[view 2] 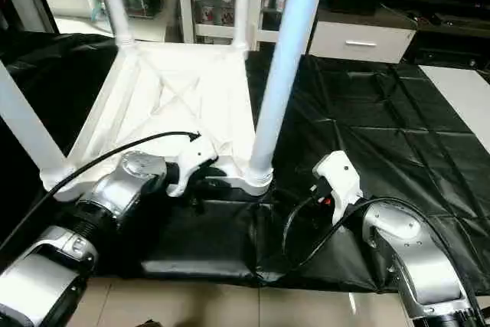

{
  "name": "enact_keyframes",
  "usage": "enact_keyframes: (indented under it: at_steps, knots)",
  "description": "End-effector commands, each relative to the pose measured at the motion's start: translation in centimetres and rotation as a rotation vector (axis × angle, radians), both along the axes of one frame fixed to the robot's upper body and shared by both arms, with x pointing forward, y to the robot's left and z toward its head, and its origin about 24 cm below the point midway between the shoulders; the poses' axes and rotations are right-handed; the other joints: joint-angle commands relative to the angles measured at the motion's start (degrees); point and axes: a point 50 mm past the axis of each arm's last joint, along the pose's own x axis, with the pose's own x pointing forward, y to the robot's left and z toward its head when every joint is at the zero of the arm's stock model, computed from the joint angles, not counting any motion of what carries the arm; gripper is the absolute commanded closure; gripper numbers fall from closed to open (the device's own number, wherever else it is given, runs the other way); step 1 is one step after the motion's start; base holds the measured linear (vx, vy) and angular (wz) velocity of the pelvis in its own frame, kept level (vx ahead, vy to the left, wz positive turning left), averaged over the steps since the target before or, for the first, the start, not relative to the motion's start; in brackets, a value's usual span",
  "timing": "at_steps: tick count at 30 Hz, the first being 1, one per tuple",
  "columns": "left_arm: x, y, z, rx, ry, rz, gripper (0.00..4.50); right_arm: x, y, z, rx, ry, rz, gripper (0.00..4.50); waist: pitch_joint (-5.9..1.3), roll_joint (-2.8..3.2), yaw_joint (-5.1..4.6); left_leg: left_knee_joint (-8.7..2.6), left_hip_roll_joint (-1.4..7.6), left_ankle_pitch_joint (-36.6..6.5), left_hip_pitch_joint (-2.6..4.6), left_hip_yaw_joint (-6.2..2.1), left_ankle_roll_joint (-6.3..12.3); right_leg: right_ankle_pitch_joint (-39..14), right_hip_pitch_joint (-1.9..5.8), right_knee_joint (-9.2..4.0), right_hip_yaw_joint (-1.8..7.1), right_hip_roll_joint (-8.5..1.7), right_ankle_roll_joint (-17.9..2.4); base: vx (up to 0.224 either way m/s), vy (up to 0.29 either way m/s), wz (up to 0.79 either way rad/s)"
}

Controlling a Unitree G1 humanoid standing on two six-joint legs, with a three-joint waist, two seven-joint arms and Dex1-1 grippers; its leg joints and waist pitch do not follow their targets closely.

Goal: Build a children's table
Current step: Rotate table base

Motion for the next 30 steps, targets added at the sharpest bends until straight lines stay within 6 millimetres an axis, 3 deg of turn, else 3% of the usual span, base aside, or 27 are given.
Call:
enact_keyframes:
  at_steps: [1,10,13,14,19,22,26,30]
  knots:
    - [-0.2,-0.3,-0.3,0.049,0.02,-0.042,3.46,0.3,-0.6,0.3,-0.012,-0.019,-0.021,1.06,-2.9,-0.33,-0.41,-4.9,0.88,-17.3,0.66,0.05,0.78,-19.1,2.0,-4.7,1.28,-1.98,-9.2,0.0,0.0,0.0]
    - [-0.9,0.2,-1.1,0.16,0.046,-0.123,3.72,0.4,-0.7,0.3,-0.018,-0.026,-0.012,1.06,-3.07,-0.29,-0.36,-4.76,0.98,-14.7,0.52,0.12,1.35,-14.5,2.17,-4.23,1.35,-2.02,-10.4,0.0,0.0,0.0]
    - [-1.0,0.9,-1.6,0.264,0.023,-0.136,3.74,0.5,-0.7,0.4,-0.02,-0.032,-0.01,1.06,-2.91,-0.2,-0.49,-4.93,0.97,-15.8,0.53,0.09,1.13,-16.3,2.11,-4.4,1.32,-2.01,-9.7,0.0,0.0,0.0]
    - [-0.9,1.0,-1.6,0.277,0.022,-0.103,3.77,0.5,-0.7,0.5,-0.019,-0.033,-0.01,1.06,-2.73,-0.24,-0.57,-5.04,0.92,-17.2,0.56,0.07,0.71,-19.1,1.99,-4.72,1.34,-2.04,-9.0,0.0,0.0,0.0]
    - [-1.1,0.0,-1.0,0.164,0.109,0.088,3.8,0.5,-0.7,0.4,-0.018,-0.033,-0.011,1.06,-2.83,-0.49,-0.75,-5.04,1.02,-16.3,0.34,-0.05,0.53,-18.0,2.24,-4.31,1.33,-2.1,-9.9,0.0,0.0,0.0]
    - [-1.6,-0.7,-0.7,0.113,0.149,0.197,3.81,0.5,-0.7,0.4,-0.016,-0.031,-0.009,1.06,-2.95,-0.64,-1.24,-4.91,0.99,-14.4,0.01,0.03,1.28,-15.9,2.45,-4.09,1.27,-2.01,-10.7,0.0,0.0,0.0]
    - [-1.8,-1.4,-0.5,-0.03,0.188,0.349,3.83,0.6,-0.4,0.4,-0.012,-0.033,-0.007,1.06,-3.16,-0.7,-2.29,-4.27,0.52,-10.8,-0.43,0.23,3.74,-12.3,2.67,-4.12,1.15,-1.7,-11.9,0.0,0.0,0.0]
    - [-1.6,-0.8,-0.5,-0.09,0.21,0.51,3.83,0.6,-0.4,0.3,-0.01,-0.032,-0.004,1.06,-3.07,-0.89,-2.99,-4.24,0.49,-11.1,-0.61,0.25,4.93,-14.2,2.7,-4.47,1.02,-1.63,-11.6,0.0,0.0,0.0]
